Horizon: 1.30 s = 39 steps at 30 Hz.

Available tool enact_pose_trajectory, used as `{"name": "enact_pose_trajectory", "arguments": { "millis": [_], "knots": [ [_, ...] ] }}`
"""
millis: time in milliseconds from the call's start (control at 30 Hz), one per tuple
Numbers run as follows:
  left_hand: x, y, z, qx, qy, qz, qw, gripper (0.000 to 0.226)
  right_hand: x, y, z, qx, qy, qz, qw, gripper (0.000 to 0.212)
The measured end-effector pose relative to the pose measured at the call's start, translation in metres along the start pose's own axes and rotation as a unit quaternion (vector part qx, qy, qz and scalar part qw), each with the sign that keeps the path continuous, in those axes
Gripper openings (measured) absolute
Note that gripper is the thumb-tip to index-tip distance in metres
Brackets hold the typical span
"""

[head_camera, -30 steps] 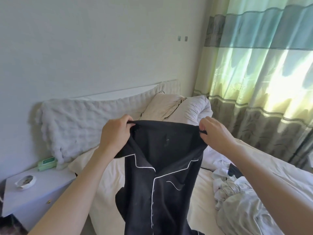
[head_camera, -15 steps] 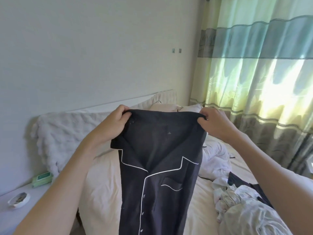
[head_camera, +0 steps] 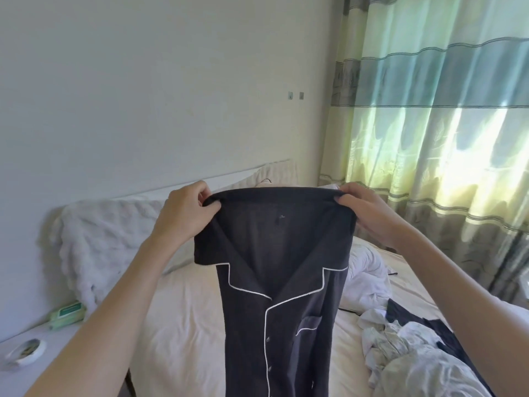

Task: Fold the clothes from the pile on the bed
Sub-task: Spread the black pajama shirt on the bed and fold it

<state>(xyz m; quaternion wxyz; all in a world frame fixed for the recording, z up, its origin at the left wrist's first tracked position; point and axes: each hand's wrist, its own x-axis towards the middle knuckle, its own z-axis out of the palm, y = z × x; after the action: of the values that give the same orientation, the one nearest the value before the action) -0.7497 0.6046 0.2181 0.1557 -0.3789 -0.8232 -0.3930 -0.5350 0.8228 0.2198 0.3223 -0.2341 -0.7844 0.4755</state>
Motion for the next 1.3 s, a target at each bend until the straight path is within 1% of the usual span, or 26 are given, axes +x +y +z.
{"name": "enact_pose_trajectory", "arguments": {
  "millis": [67,167,267,300,333,433,533,600,667,767,867,933,1000,1067,1100,1133,1200,1300],
  "knots": [
    [0.0,0.002,0.006,-0.084,-0.012,-0.024,0.996,0.018,-0.001,0.001,-0.004,0.064,-0.011,0.005,0.998,0.011],
    [-0.004,0.0,0.015,-0.174,-0.088,-0.066,0.979,0.023,-0.001,0.009,-0.007,0.031,0.007,0.003,0.999,0.011],
    [-0.012,-0.001,0.018,-0.269,-0.175,-0.07,0.945,0.025,-0.003,0.016,-0.012,0.039,0.011,0.014,0.999,0.006],
    [-0.014,0.0,0.018,-0.295,-0.19,-0.065,0.934,0.026,-0.003,0.016,-0.015,0.05,0.008,0.017,0.999,0.007],
    [-0.013,0.001,0.017,-0.303,-0.195,-0.053,0.931,0.027,-0.003,0.015,-0.018,0.058,0.007,0.018,0.998,0.009],
    [-0.008,0.008,0.016,-0.26,-0.165,-0.003,0.951,0.023,-0.001,0.012,-0.027,0.068,0.031,0.019,0.997,0.01],
    [-0.002,0.017,0.018,-0.192,-0.102,0.031,0.976,0.018,-0.001,0.013,-0.029,0.052,0.063,0.028,0.996,0.012],
    [0.0,0.021,0.019,-0.145,-0.065,0.042,0.986,0.015,-0.003,0.015,-0.029,0.039,0.063,0.026,0.997,0.016],
    [0.001,0.023,0.019,-0.126,-0.05,0.045,0.99,0.014,-0.006,0.014,-0.03,0.031,0.051,0.024,0.998,0.02],
    [0.0,0.024,0.022,-0.128,-0.076,0.042,0.988,0.011,-0.006,0.014,-0.034,-0.006,0.047,0.005,0.999,0.019],
    [-0.003,0.021,0.024,-0.154,-0.109,0.039,0.981,0.02,-0.008,0.016,-0.036,-0.054,0.061,-0.017,0.996,0.02],
    [-0.006,0.019,0.026,-0.205,-0.13,0.025,0.97,0.025,-0.011,0.023,-0.035,-0.034,0.054,0.003,0.998,0.022],
    [-0.01,0.02,0.03,-0.233,-0.136,0.022,0.963,0.029,-0.015,0.033,-0.03,0.035,0.026,0.051,0.998,0.022],
    [-0.013,0.021,0.033,-0.225,-0.135,0.031,0.965,0.039,-0.021,0.04,-0.023,0.072,0.026,0.089,0.993,0.035],
    [-0.014,0.021,0.034,-0.214,-0.138,0.034,0.967,0.039,-0.023,0.043,-0.021,0.061,0.037,0.093,0.993,0.039],
    [-0.014,0.019,0.034,-0.201,-0.142,0.033,0.969,0.035,-0.024,0.046,-0.019,0.034,0.048,0.088,0.994,0.038],
    [-0.014,0.014,0.034,-0.172,-0.15,0.02,0.973,0.027,-0.026,0.047,-0.016,-0.029,0.05,0.067,0.996,0.03],
    [-0.017,0.005,0.034,-0.129,-0.142,0.006,0.981,0.024,-0.025,0.045,-0.015,-0.06,0.039,0.047,0.996,0.027]
  ]
}}
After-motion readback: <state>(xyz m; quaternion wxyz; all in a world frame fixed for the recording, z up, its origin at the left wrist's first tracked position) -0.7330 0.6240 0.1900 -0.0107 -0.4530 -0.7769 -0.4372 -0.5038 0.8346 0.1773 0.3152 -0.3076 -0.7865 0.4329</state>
